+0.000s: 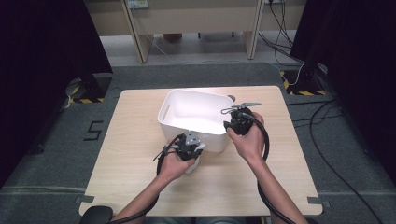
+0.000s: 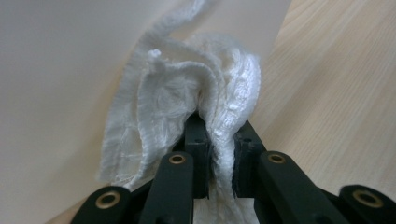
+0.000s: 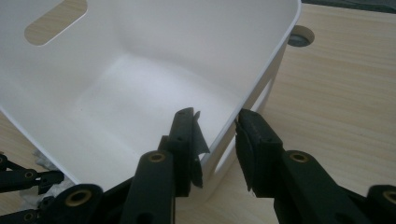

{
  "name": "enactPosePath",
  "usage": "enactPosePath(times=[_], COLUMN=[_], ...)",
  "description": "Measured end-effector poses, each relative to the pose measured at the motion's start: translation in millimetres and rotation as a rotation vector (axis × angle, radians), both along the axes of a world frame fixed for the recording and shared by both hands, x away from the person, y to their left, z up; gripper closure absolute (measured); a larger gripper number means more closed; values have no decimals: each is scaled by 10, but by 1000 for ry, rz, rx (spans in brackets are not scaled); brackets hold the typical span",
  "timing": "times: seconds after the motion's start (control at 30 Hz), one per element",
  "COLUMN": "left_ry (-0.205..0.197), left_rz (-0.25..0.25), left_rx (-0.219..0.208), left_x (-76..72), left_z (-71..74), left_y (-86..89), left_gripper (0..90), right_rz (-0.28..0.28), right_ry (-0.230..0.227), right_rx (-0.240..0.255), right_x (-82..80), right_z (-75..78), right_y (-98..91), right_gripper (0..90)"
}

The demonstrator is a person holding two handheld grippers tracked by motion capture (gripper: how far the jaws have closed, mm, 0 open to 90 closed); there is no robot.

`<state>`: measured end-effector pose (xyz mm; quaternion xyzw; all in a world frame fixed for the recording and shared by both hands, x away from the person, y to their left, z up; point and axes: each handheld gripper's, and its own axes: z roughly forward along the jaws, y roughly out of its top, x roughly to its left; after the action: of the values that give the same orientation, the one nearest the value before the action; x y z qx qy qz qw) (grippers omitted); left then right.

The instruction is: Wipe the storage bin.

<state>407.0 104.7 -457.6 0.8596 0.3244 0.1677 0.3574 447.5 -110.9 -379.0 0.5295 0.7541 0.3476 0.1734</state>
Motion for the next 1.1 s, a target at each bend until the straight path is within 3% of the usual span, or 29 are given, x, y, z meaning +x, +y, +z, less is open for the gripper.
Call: enactPosePath(times=[0.6, 1.1], left_ry=[-56, -76], left_rz=[-5, -5], left_rx=[-31, -44], left_x=[-57, -74], left_z=[238, 329], left_y=[23, 43], left_gripper=[799, 799], right_rz=[1, -1], right_ry=[1, 2], right_rx=[3, 4], right_x=[1, 3], right_z=[0, -1], right_y=[-3, 2], right_gripper=[682, 682])
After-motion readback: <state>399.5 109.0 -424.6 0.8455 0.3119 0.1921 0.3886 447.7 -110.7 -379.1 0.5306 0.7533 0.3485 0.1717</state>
